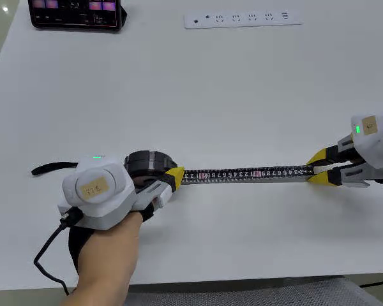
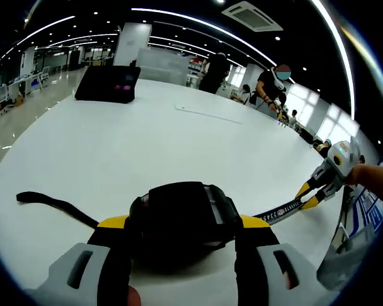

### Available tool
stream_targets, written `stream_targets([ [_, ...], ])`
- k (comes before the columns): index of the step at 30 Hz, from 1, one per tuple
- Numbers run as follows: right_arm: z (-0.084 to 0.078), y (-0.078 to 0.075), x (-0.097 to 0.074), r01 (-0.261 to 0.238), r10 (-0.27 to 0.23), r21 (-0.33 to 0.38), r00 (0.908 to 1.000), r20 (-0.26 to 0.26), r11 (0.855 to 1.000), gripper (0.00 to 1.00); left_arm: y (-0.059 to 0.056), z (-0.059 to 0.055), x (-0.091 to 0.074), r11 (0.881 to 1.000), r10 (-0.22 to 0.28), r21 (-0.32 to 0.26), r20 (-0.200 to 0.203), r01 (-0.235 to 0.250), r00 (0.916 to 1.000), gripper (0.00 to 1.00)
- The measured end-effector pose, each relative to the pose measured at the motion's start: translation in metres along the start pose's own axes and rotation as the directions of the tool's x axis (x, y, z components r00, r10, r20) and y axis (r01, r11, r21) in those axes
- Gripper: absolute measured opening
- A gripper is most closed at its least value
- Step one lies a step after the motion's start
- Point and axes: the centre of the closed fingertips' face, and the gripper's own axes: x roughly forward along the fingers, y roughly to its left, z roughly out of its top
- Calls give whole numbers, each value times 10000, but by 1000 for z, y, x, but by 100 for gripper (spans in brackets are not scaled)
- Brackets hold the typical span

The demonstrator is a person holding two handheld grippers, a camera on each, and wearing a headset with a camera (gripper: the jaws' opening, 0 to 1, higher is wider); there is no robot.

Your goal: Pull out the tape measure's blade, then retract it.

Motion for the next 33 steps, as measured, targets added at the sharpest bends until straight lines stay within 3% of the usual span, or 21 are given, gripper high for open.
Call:
stream_targets([
  [33, 0, 1, -1, -93, 93, -5, 9997, -212, 10000, 10, 2, -2, 0, 9999, -2, 150, -452, 9, 9990, 58],
])
